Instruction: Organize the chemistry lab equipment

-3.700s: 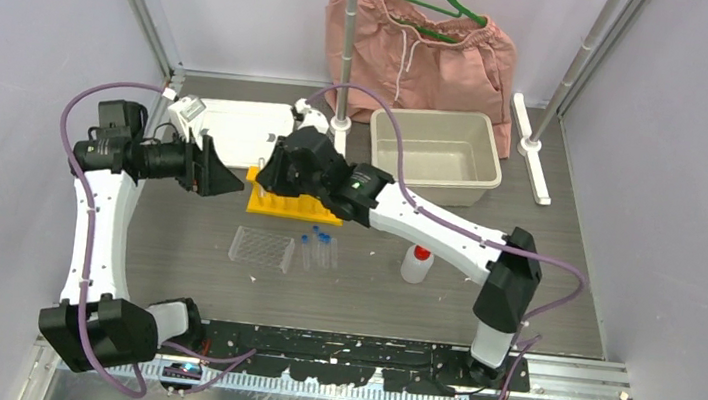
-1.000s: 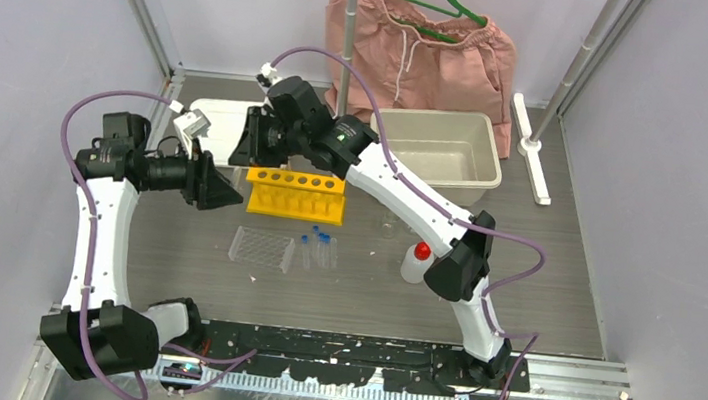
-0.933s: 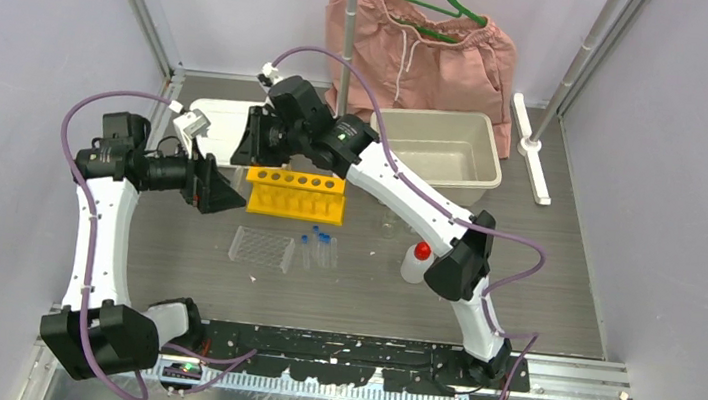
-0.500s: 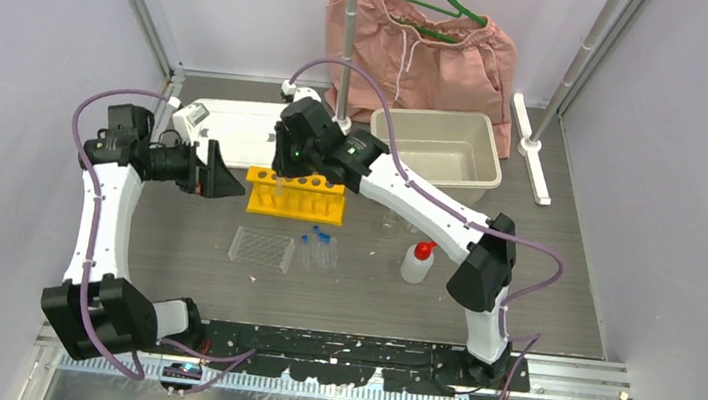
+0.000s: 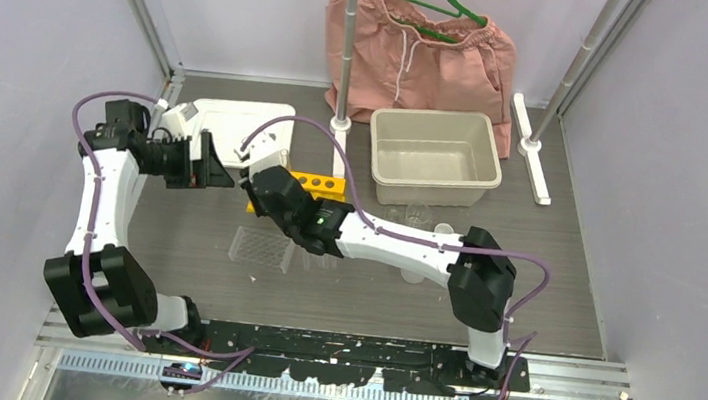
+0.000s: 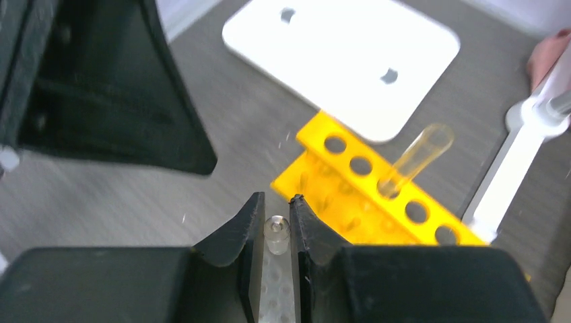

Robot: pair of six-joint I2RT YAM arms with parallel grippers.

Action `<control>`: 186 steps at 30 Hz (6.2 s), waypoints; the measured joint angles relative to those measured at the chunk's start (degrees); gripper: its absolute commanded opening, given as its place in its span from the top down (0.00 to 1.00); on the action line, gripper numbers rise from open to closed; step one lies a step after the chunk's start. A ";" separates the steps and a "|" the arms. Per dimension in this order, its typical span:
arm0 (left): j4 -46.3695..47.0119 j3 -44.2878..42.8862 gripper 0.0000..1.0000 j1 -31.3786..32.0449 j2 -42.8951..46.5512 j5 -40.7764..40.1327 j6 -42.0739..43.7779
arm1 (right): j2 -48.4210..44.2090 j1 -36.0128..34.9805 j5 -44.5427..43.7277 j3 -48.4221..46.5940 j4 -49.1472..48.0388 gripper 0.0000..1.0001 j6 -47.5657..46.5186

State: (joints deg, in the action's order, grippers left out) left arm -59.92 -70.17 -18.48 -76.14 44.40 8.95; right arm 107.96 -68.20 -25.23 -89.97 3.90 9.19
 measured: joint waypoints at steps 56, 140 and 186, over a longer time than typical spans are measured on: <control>-2.93 -1.97 0.02 -1.70 -3.34 1.99 5.05 | 10.60 2.36 -8.57 6.64 -26.60 0.99 -10.40; -4.90 -3.56 0.01 -1.79 -1.31 2.36 7.74 | -12.46 6.23 -1.09 24.04 16.35 0.74 24.76; -6.88 -3.56 0.03 -1.79 0.52 5.40 9.64 | -11.93 11.69 5.57 25.05 21.16 0.99 31.54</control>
State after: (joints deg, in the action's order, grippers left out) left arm -66.81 -73.73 -20.27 -75.61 49.80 18.59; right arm 96.03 -56.51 -19.66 -64.93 25.06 40.73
